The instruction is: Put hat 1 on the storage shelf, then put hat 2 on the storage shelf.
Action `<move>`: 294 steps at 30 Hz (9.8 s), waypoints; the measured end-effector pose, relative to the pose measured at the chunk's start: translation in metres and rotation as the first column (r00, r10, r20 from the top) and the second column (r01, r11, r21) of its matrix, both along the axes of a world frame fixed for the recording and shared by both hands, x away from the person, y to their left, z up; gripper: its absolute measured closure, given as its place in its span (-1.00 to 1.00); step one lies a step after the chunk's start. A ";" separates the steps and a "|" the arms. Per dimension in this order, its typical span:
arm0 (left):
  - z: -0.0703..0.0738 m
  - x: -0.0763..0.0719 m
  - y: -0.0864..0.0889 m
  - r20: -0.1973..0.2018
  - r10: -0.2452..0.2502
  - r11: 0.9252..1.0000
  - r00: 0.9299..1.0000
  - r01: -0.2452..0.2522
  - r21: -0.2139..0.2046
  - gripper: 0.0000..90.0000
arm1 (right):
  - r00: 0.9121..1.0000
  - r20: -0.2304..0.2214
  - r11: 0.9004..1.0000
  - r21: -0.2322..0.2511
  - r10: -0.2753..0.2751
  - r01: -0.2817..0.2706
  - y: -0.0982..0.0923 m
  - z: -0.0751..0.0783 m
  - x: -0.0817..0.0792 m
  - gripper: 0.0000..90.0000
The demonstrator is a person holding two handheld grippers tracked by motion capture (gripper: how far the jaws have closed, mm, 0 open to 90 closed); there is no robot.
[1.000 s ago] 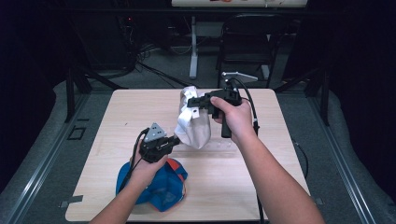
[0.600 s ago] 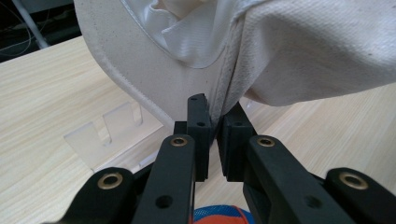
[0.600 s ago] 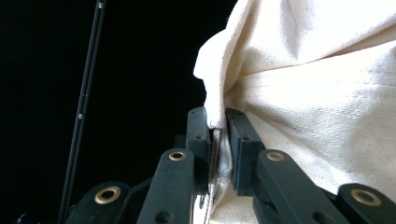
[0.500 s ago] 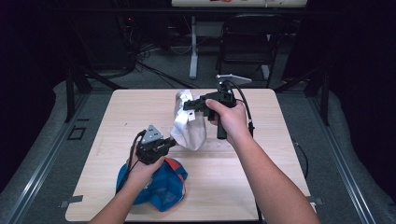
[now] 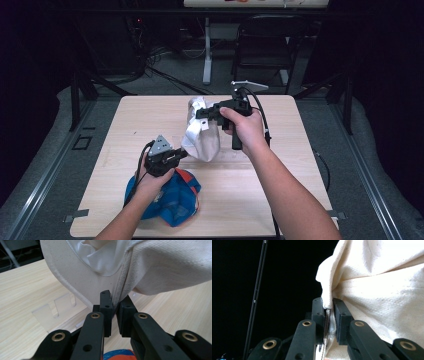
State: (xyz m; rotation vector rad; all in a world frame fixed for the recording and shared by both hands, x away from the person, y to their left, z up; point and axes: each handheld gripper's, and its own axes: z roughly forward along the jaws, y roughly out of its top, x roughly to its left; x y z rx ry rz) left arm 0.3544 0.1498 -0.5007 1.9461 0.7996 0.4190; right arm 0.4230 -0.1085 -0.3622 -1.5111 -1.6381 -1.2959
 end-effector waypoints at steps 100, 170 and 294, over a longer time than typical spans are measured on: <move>-0.045 -0.065 0.126 -0.091 0.268 0.960 0.959 -0.258 0.111 0.04 | 0.960 0.275 0.911 -0.408 0.062 0.058 -0.044 -0.178 -0.120 0.31; -0.050 -0.092 0.153 -0.088 0.357 0.932 0.930 -0.347 0.106 0.03 | 0.959 0.075 0.930 -0.276 0.275 -0.245 0.029 -0.145 -0.096 0.74; -0.049 -0.090 0.152 -0.080 0.348 0.934 0.934 -0.339 0.110 0.03 | 0.944 0.038 0.944 0.071 -0.327 0.324 -0.142 0.045 -0.002 0.74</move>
